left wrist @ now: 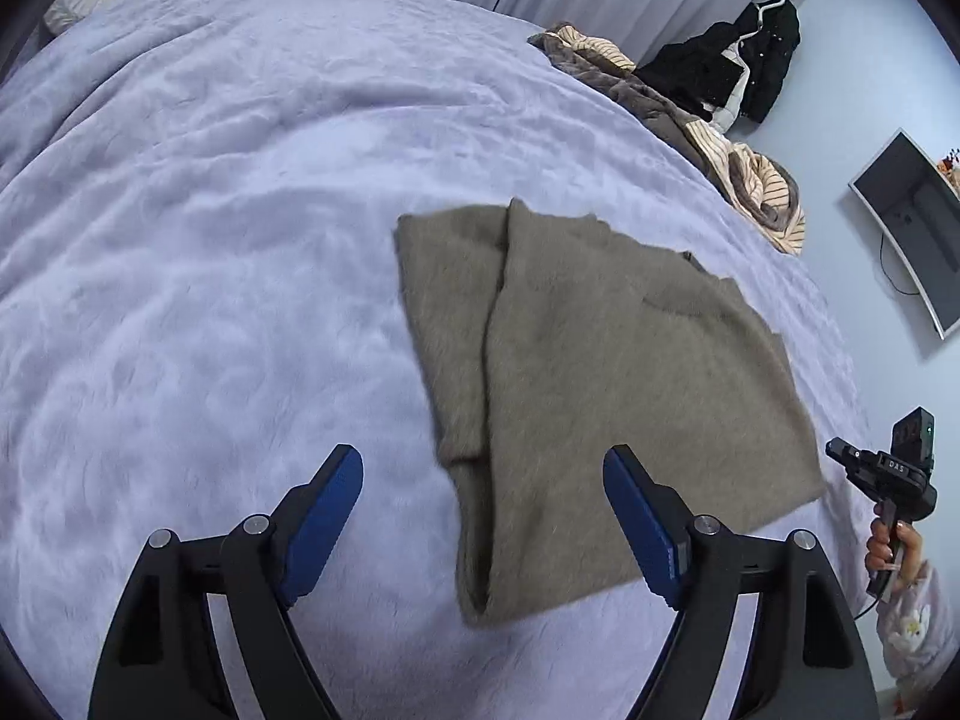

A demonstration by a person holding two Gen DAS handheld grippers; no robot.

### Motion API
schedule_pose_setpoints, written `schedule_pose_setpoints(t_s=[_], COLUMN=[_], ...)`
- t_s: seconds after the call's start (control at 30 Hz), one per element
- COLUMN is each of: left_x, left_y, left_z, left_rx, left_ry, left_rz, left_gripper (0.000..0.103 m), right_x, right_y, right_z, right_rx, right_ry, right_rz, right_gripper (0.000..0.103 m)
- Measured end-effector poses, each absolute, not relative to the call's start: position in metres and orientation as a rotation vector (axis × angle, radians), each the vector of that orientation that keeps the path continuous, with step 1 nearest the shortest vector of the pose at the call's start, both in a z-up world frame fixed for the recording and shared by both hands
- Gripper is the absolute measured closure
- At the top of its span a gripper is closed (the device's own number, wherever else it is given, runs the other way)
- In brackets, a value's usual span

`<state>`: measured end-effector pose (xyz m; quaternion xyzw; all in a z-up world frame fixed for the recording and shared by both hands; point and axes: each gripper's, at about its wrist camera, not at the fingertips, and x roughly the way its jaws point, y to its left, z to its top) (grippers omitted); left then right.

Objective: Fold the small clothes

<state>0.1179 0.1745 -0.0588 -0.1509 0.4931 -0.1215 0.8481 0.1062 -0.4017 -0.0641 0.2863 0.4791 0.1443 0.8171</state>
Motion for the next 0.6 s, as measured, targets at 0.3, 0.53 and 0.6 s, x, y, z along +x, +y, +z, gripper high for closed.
schedule_pose_setpoints(t_s=[0.3,0.53,0.6], left_x=[0.251,0.272,0.263], left_y=[0.114,0.081,0.081], left_z=[-0.088,-0.112,-0.104], left_rx=[-0.275,-0.147,-0.075], left_ry=[1.128,1.173,1.082], left_rz=[-0.275,-0.32,-0.292], left_gripper=[0.021,0.088,0.092], right_x=[0.219,0.282,0.277], right_y=[-0.354,-0.314,-0.299], right_z=[-0.061,-0.085,-0.078], right_rx=[0.638,0.498,0.365], right_ry=[1.036,1.115,1.082], right_rz=[0.293,0.284,0.29], right_gripper=[0.055,0.093,0.093])
